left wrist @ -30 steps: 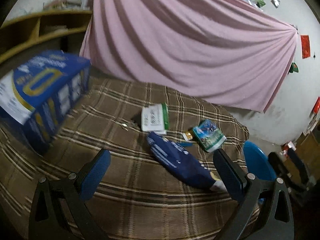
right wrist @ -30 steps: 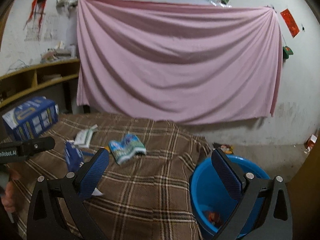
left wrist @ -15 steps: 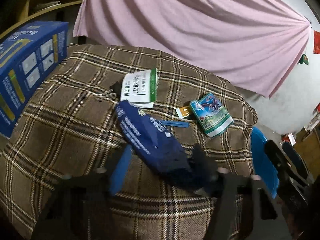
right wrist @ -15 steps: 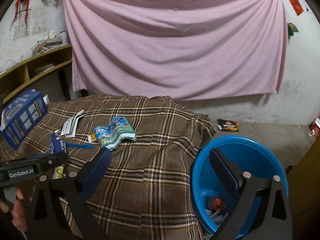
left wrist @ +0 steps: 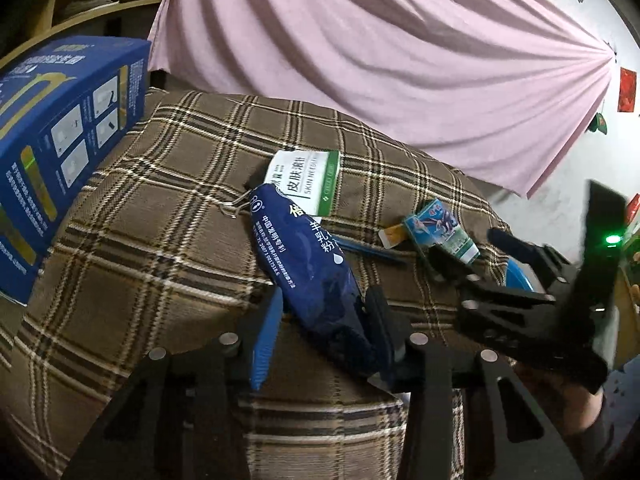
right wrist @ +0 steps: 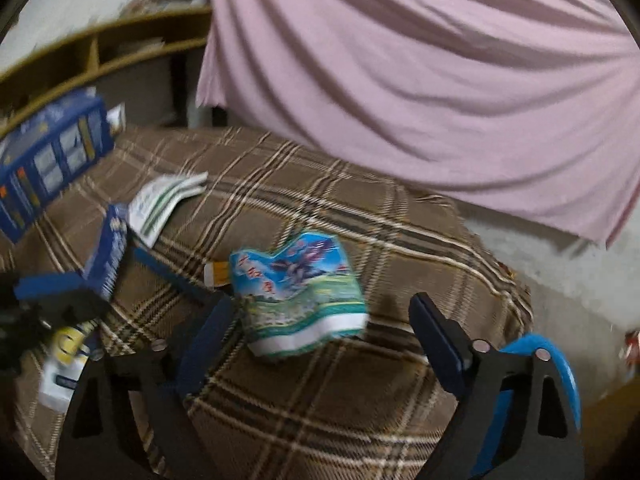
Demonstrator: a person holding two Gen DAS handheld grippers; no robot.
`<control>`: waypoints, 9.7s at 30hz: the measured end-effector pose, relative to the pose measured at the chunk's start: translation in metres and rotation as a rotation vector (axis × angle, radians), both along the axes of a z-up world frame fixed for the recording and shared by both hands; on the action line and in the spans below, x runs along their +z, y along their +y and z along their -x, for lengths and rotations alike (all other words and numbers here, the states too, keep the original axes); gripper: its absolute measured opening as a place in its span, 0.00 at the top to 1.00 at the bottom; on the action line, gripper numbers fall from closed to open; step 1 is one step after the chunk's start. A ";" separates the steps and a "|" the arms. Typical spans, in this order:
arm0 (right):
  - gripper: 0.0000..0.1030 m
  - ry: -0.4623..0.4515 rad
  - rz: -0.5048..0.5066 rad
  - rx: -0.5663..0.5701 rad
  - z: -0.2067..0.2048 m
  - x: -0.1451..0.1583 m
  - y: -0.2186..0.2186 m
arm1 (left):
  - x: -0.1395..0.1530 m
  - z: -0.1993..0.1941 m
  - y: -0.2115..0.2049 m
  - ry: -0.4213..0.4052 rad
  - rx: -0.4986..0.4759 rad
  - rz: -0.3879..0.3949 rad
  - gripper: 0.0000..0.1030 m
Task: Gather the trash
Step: 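Grasp the blue bag with the left tool while the right tool grasps the eagle-print snack bag, then carry both bags over the blue bucket and open both tools, then move both tools back over the bed, then grasp the white needle-roller box with the left tool while the right tool grasps the orange strip, then carry the box and strip over the blue bucket with both tools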
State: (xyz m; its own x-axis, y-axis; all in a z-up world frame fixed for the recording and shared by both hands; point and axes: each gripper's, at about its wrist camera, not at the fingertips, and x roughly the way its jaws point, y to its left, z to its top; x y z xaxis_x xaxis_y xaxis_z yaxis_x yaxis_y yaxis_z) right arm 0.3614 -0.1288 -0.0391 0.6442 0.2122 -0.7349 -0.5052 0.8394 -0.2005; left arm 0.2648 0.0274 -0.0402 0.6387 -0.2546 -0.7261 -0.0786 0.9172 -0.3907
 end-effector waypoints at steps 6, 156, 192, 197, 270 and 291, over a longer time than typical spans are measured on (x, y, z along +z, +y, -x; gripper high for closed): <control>0.39 0.065 0.038 0.004 -0.014 -0.013 0.004 | 0.001 0.005 0.004 -0.008 -0.015 0.017 0.65; 0.00 -0.648 -0.642 -0.381 0.146 0.104 -0.235 | 0.132 0.041 -0.149 -0.643 -0.083 -0.145 0.02; 0.00 -0.588 -0.432 -0.121 0.111 0.091 -0.063 | 0.088 0.066 0.014 -0.597 0.169 -0.297 0.02; 0.00 -0.488 -0.413 -0.129 0.091 0.081 -0.059 | 0.074 0.041 0.013 -0.510 0.136 -0.318 0.02; 0.97 -0.016 -0.342 -0.046 0.015 0.024 -0.029 | 0.025 -0.036 0.021 -0.197 -0.111 -0.048 0.58; 0.97 -0.711 -0.530 -0.187 0.125 0.140 -0.133 | 0.148 0.024 -0.086 -0.747 -0.208 -0.117 0.58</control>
State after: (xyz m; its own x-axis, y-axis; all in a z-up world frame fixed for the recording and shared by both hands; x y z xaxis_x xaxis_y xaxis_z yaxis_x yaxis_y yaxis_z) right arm 0.2368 -0.2616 0.1009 0.9666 0.2559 0.0138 -0.2562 0.9664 0.0232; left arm 0.2405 -0.0590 0.1083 0.9160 -0.3712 -0.1520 0.3453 0.9226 -0.1720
